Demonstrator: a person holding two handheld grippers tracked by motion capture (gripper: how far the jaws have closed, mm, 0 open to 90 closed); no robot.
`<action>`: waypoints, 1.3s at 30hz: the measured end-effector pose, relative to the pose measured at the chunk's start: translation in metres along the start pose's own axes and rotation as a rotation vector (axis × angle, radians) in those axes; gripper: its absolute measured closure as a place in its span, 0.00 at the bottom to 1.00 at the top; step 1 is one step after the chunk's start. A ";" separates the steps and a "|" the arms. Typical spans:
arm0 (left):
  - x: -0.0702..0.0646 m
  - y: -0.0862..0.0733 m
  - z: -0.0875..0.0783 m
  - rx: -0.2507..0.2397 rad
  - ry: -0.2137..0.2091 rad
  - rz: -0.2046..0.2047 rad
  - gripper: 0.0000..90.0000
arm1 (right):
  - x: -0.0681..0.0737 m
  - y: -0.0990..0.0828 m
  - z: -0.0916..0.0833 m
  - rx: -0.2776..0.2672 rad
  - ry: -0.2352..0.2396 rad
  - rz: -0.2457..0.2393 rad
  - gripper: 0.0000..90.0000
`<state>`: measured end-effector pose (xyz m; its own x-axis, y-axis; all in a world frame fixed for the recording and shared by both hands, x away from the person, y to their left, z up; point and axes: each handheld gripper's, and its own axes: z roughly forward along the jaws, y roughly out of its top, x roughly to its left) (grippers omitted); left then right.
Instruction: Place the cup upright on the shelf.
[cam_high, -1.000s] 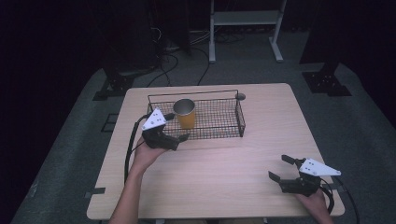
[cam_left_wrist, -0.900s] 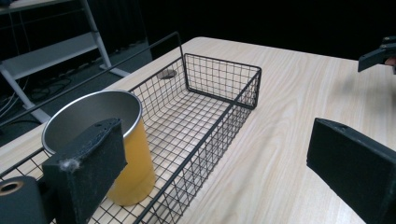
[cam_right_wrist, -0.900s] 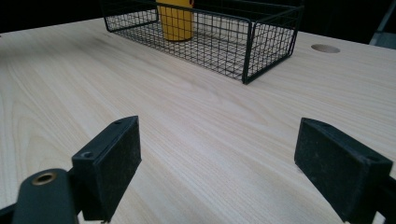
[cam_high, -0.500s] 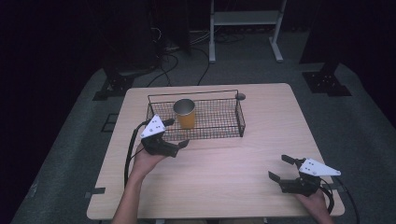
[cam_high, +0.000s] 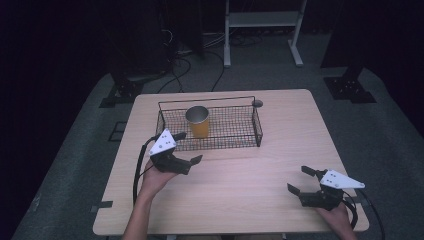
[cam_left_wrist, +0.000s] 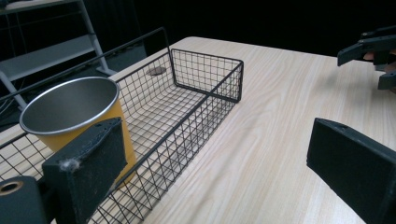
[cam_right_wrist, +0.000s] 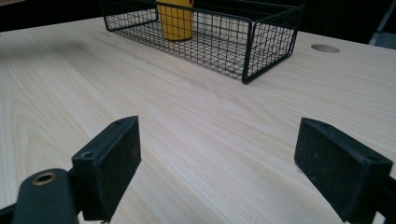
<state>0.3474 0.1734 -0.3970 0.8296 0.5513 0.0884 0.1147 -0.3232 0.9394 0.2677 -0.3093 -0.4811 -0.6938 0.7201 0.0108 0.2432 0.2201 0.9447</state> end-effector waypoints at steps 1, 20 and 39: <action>-0.001 -0.001 -0.001 -0.004 0.003 -0.001 0.04 | 0.000 0.000 0.000 0.000 0.000 0.000 0.15; -0.015 -0.017 -0.017 -0.015 0.017 -0.016 0.04 | 0.000 0.000 0.000 0.002 -0.003 0.003 0.15; -0.032 -0.032 -0.033 -0.035 0.030 -0.031 0.04 | 0.000 0.000 0.000 0.000 -0.003 0.005 0.15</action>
<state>0.2992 0.1921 -0.4190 0.8092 0.5836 0.0684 0.1203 -0.2785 0.9529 0.2676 -0.3094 -0.4811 -0.6909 0.7228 0.0149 0.2466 0.2162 0.9447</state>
